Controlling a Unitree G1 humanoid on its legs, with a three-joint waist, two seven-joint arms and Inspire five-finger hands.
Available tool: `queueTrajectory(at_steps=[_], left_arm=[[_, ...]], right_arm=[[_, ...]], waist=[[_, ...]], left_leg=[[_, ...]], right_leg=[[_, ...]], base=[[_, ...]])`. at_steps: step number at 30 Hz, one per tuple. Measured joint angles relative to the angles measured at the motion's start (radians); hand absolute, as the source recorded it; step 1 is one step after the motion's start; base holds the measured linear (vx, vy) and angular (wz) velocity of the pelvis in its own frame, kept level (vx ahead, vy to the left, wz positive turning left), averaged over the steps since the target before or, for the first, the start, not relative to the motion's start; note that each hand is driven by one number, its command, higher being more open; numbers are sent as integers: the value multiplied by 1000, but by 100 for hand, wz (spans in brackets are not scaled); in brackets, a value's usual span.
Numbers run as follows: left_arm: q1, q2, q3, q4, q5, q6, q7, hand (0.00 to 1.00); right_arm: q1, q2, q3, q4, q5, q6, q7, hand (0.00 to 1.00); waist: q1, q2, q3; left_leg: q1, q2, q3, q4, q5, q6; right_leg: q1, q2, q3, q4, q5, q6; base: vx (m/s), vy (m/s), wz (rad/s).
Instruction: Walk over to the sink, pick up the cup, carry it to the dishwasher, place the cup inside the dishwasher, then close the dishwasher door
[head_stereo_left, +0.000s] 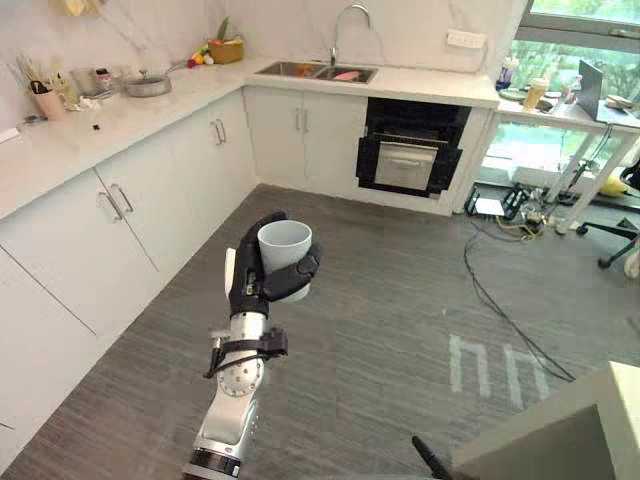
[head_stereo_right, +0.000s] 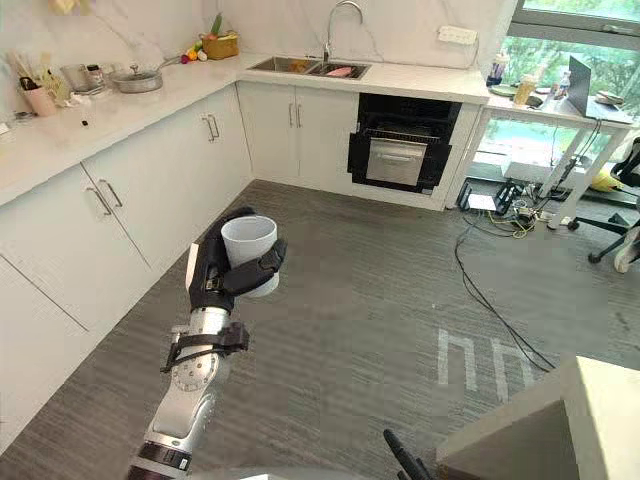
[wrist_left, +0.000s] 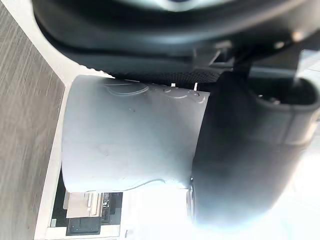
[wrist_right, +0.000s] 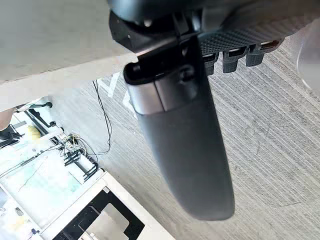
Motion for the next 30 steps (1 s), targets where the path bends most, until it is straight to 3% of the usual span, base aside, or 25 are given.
queueTrajectory(at_steps=[7, 10, 13, 14, 15, 16, 17, 18, 19, 21, 22, 23, 24, 26, 28, 29, 30], left_arm=[[6, -17, 13, 0, -3, 0, -15, 0], [33, -49, 39, 0, -51, 0, -49, 0], [42, -59, 38, 0, -109, 2, -94, 0], [44, -64, 40, 1, -132, 1, -120, 0], [67, -69, 51, 3, -163, -2, -135, 0], [78, -64, 55, 3, -180, -2, -137, 0], [87, -56, 60, 4, -203, -4, -144, 0], [88, -59, 70, 9, -208, -15, -151, 0], [88, -59, 72, 21, -216, -19, -151, 0], [56, -51, 55, 22, -214, -22, -151, 0], [23, -40, 39, 18, -214, -20, -151, 0], [-5, -43, 35, 18, -213, -20, -151, 0], [-48, -69, 33, 29, -212, -15, -151, 0], [-44, -66, 10, 34, -213, -6, -150, 0], [-16, -73, 1, 33, -213, -7, -154, 0], [-19, -95, 1, 27, -211, -10, -155, 0], [-15, -119, 2, 24, -210, -13, -154, 0]], right_arm=[[2, -2, 5, -9, 1, 6, 9, 100], [1, -25, 40, -16, 16, 27, 41, 100], [8, -28, 44, -42, 73, 37, 59, 100], [9, -31, 43, -53, 105, 36, 59, 100], [8, -44, 43, -66, 139, 36, 67, 100], [8, -42, 42, -76, 151, 35, 75, 100], [18, -33, 43, -99, 160, 29, 91, 100], [14, -36, 43, -114, 156, 25, 106, 100], [16, -21, 43, -114, 136, 11, 103, 100], [19, 9, 41, -107, 111, -20, 103, 100], [24, 42, 42, -109, 90, -44, 104, 100], [24, 43, 43, -124, 84, -53, 111, 100], [12, 29, 45, -125, 63, -61, 104, 100], [33, 23, 64, -127, 45, -61, 81, 100], [52, 21, 85, -127, 21, -58, 52, 100], [59, 19, 95, -148, 8, -61, 43, 100], [57, 3, 91, -148, 4, -63, 39, 100]], waist=[[3, 1, 5], [11, 4, 20], [24, -15, 53], [30, -26, 69], [39, -32, 80], [40, -35, 80], [29, -52, 83], [26, -36, 98], [27, -39, 98], [19, -37, 98], [0, -71, 93], [-6, -84, 102], [-14, -36, 132], [-27, -12, 113], [-25, -12, 66], [-36, 8, 73], [-26, 39, 84]], left_leg=[[-9, -5, -5, 16, 0, 2], [-32, -7, -6, 80, -44, 16], [-59, -33, 0, 196, -105, 39], [-44, -56, 1, 205, -112, 47], [-22, -71, 9, 200, -119, 57], [-6, -81, 10, 188, -120, 60], [5, -94, 19, 234, -144, 91], [3, -60, 23, 277, -163, 82], [15, -36, 16, 288, -175, 81], [16, -14, -4, 243, -176, 80], [3, -51, -14, 265, -183, 80], [-25, -46, -14, 384, -212, 90], [-5, -4, -48, 457, -375, 52], [9, 10, -67, 458, -408, 49], [85, 10, -55, 356, -409, 48], [37, 42, -105, 632, -416, 79], [11, 53, -133, 825, -340, 91]], right_leg=[[0, -5, -8, 0, 0, 0], [-14, -18, -44, 44, -11, -1], [-45, -79, -100, 209, -110, 12], [-98, -121, -142, 379, -158, -15], [-198, -153, -152, 597, -130, -93], [-231, -161, -139, 667, -99, -135], [-289, -191, -131, 786, -34, -137], [-298, -177, -134, 820, -55, -104], [-282, -142, -175, 740, -109, -85], [-274, -80, -235, 530, -124, -75], [-267, -80, -231, 344, -118, -72], [-264, -79, -213, 278, -118, -71], [-246, -34, -174, 277, -16, -48], [-247, -10, -173, 321, -2, -61], [-240, 7, -184, 347, -30, -94], [-224, 29, -217, 374, -77, -105], [-221, 58, -219, 402, -104, -110]], base=[[0, 0, 1], [-21, 4, 3], [-63, 20, 36], [-97, 67, 44], [-89, 69, 25], [-44, 129, 17], [13, 48, 26], [-1, 1, 23], [-22, -64, 23], [18, -4, 37], [113, 27, 47], [197, -14, 47], [170, -38, 24], [164, -100, 15], [283, -170, 16], [331, -155, 11], [343, -116, -11]])
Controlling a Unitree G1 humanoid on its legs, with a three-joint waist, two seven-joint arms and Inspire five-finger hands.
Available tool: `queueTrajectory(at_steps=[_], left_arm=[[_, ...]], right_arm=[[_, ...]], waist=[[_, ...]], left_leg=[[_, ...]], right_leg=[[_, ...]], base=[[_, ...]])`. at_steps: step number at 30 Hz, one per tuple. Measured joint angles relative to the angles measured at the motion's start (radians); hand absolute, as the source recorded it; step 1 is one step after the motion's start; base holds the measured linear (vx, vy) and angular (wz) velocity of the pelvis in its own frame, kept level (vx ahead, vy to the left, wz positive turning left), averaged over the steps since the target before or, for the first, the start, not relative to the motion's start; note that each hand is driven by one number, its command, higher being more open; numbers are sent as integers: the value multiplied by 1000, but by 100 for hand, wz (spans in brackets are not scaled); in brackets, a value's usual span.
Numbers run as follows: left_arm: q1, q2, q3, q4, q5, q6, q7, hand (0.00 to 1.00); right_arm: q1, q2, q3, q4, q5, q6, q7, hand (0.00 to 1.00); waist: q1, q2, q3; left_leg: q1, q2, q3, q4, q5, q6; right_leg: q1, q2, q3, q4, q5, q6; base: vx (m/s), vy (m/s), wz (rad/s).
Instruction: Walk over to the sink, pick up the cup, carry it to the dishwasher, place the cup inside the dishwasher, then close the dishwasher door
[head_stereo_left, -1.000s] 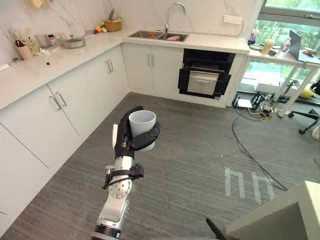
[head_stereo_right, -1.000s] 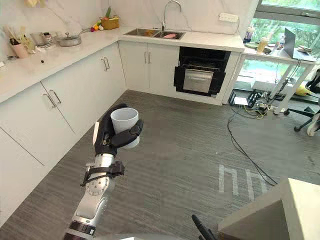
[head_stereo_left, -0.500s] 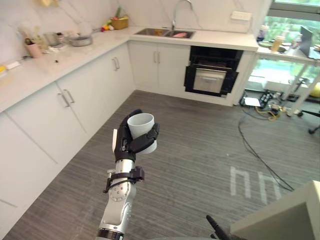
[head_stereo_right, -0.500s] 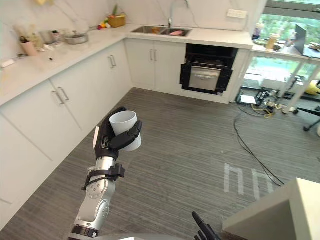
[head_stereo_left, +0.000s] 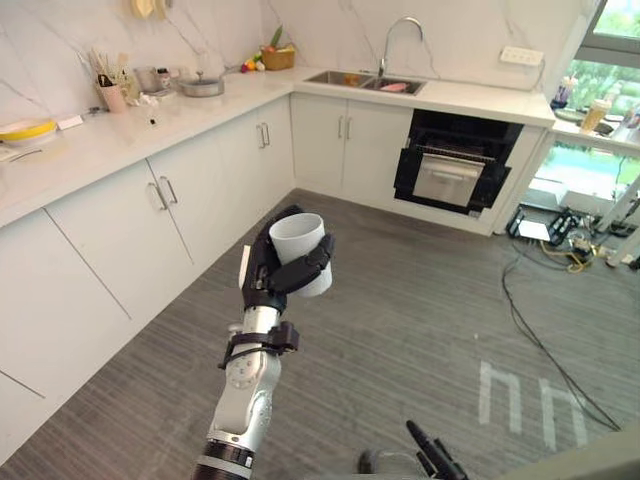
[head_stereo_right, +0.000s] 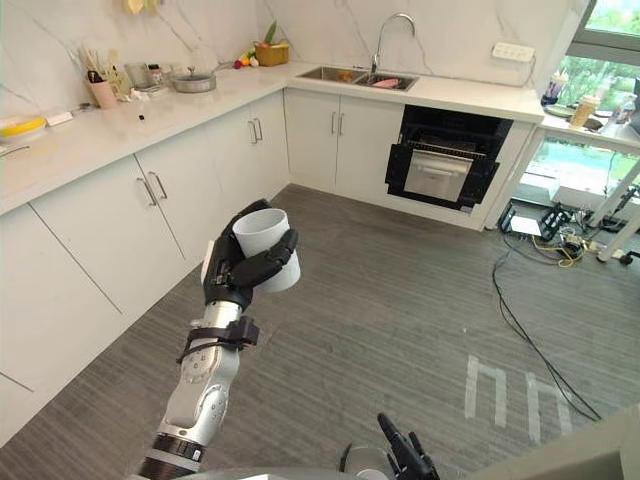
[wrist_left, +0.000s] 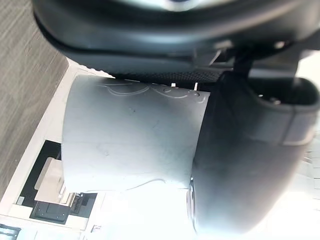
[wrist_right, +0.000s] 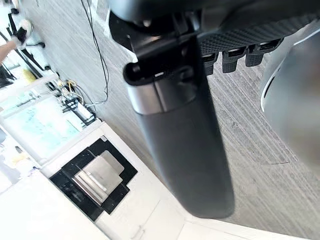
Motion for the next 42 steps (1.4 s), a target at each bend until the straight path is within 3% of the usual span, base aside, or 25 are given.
queueTrajectory(at_steps=[2, 3, 4, 5, 7, 9, 11, 13, 15, 16, 18, 19, 20, 21, 22, 24, 26, 28, 29, 33, 35, 37, 40, 41, 42], left_arm=[[37, -14, 28, -14, 27, 5, 4, 0], [39, -17, 44, -23, 29, 10, 5, 0], [46, -10, 65, -30, 27, 15, 10, 0], [55, -9, 81, -40, 26, 23, 8, 0], [57, -10, 107, -56, 23, 23, 5, 0], [82, 11, 124, -88, 13, 22, 0, 0], [146, 12, 123, -174, 14, 23, -11, 0], [184, 16, 124, -218, 14, 23, -18, 0], [193, 49, 126, -232, 14, 20, -32, 0], [189, 55, 125, -233, 14, 20, -39, 0], [201, 81, 147, -229, 14, 18, -48, 0], [208, 92, 146, -223, 14, 17, -47, 0], [215, 88, 138, -218, 17, 15, -48, 0], [216, 100, 135, -216, 17, 8, -49, 0], [218, 126, 137, -193, 28, 7, -43, 0], [223, 106, 144, -183, 38, 17, -26, 0], [219, 75, 136, -183, 47, 17, -5, 0], [200, 70, 109, -183, 55, 17, 4, 0], [175, 72, 80, -183, 56, 17, 2, 0], [145, 77, 85, -187, 57, 10, -1, 0], [148, 74, 75, -179, 58, 10, -1, 0], [157, 53, 59, -150, 65, 10, -1, 0], [159, 41, 53, -147, 76, 11, -2, 0], [168, 32, 52, -140, 78, 11, -3, 0], [172, 26, 52, -130, 79, 14, -3, 0]], right_arm=[[-3, -45, 1, -14, -29, -14, -8, 100], [1, -42, 11, -15, -33, -22, -9, 100], [0, -40, 16, -16, -35, -28, -15, 100], [-4, -43, 22, -22, -30, -40, -25, 100], [-25, -48, 35, -59, -22, -52, -29, 100], [-83, -52, 89, -102, -12, -74, -31, 100], [-133, -65, 160, -212, 18, -106, -34, 100], [-143, -64, 194, -281, 27, -124, -39, 100], [-146, -44, 204, -337, 66, -138, -50, 100], [-149, -37, 202, -343, 74, -138, -58, 100], [-164, 5, 192, -349, 89, -96, -86, 100], [-148, 20, 183, -354, 92, -95, -87, 100], [-127, 17, 165, -368, 93, -92, -87, 100], [-125, 33, 157, -353, 94, -91, -89, 100], [-112, 51, 147, -338, 92, -82, -99, 100], [-113, 40, 147, -341, 85, -84, -99, 100], [-98, 53, 149, -346, 83, -88, -99, 100], [-56, 75, 149, -386, 79, -89, -100, 100], [-15, 76, 153, -444, 48, -89, -99, 100], [23, 73, 156, -589, 14, -128, -69, 100], [40, 54, 156, -625, 15, -152, -62, 100], [37, 16, 155, -622, 15, -152, -67, 100], [33, 18, 149, -673, 21, -150, -83, 100], [48, 13, 147, -697, 23, -150, -83, 100], [57, 6, 144, -711, 23, -151, -83, 100]], waist=[[17, 80, -17], [19, 68, -13], [23, 64, -2], [40, 70, -6], [61, 58, 3], [82, 27, 8], [114, 23, 12], [133, 12, 12], [141, -39, -22], [135, -55, -27], [164, -90, 2], [162, -118, -13], [147, -101, -31], [140, -129, -36], [110, -188, -52], [100, -160, -39], [69, -107, -5], [46, -79, 14], [35, -65, 22], [29, -70, 18], [9, -80, -7], [9, -47, -48], [11, -1, -23], [24, 9, -9], [35, 19, -5]], left_leg=[[-47, 88, 13, 205, 185, 114], [-72, 105, 18, 256, 271, 139], [-113, 123, -13, 331, 367, 113], [-204, 112, -39, 387, 256, 71], [-330, 83, -8, 320, 114, 67], [-373, 23, 91, -43, 61, 59], [-417, -29, 77, -386, 129, 3], [-419, -43, 82, -466, 221, -17], [-394, -86, 112, -486, 364, 48], [-392, -98, 128, -469, 362, 66], [-429, -37, 152, -145, 217, 110], [-411, -74, 155, -184, 204, 84], [-358, -118, 155, -341, 249, 130], [-331, -139, 163, -348, 214, 144], [-256, -221, 155, -400, 170, 160], [-196, -234, 155, -407, 125, 172], [-102, -226, 111, -446, 99, 165], [-16, -217, 59, -494, 83, 147], [45, -200, 17, -520, 63, 130], [182, -185, -17, -524, -49, 66], [243, -187, -64, -515, -113, 54], [238, -149, -87, -446, -116, 56], [44, -37, -86, 19, 46, 21], [-53, 13, -90, 231, 291, -21], [-149, 66, -95, 403, 346, -56]], right_leg=[[31, 82, -21, 82, -76, -39], [65, 83, -38, 73, -119, -56], [119, 101, -34, 23, -139, -64], [161, 121, -19, -35, -135, -81], [228, 124, -4, -121, -127, -90], [300, 101, 40, -196, -117, -78], [358, 96, 115, -240, -124, -68], [396, 86, 144, -238, -143, -36], [435, 31, 160, -208, -188, 34], [435, 12, 167, -187, -190, 40], [484, 23, 189, -89, -99, 48], [471, 6, 166, -19, -90, 63], [426, -1, 108, 178, -28, 106], [389, -33, 90, 294, 21, 120], [278, -129, 70, 538, 219, 118], [143, -171, 64, 732, 172, 61], [0, -135, 62, 790, 69, 25], [-93, -90, 57, 702, -9, 35], [-124, -71, 15, 495, -36, 32], [-121, -32, -96, -100, 72, 30], [-119, -28, -55, -68, 164, -24], [-125, 7, -59, 4, 130, -51], [-39, 66, -103, -16, 40, -78], [30, 92, -101, -40, 10, -89], [103, 114, -104, -73, -16, -93]], base=[[446, -156, -38], [588, -216, -16], [558, -168, -18], [528, -147, -28], [490, -125, -33], [627, -122, -59], [662, 7, -94], [529, 68, -75], [508, 107, -26], [797, 135, -11], [754, 105, -45], [489, 149, -27], [345, 174, 15], [451, 164, 45], [492, 91, 35], [538, 73, 17], [520, 77, 46], [480, -12, 76], [496, -65, 79], [544, -139, 30], [666, -239, 56], [518, -226, 38], [592, -293, 11], [473, -215, 6], [465, -196, 4]])
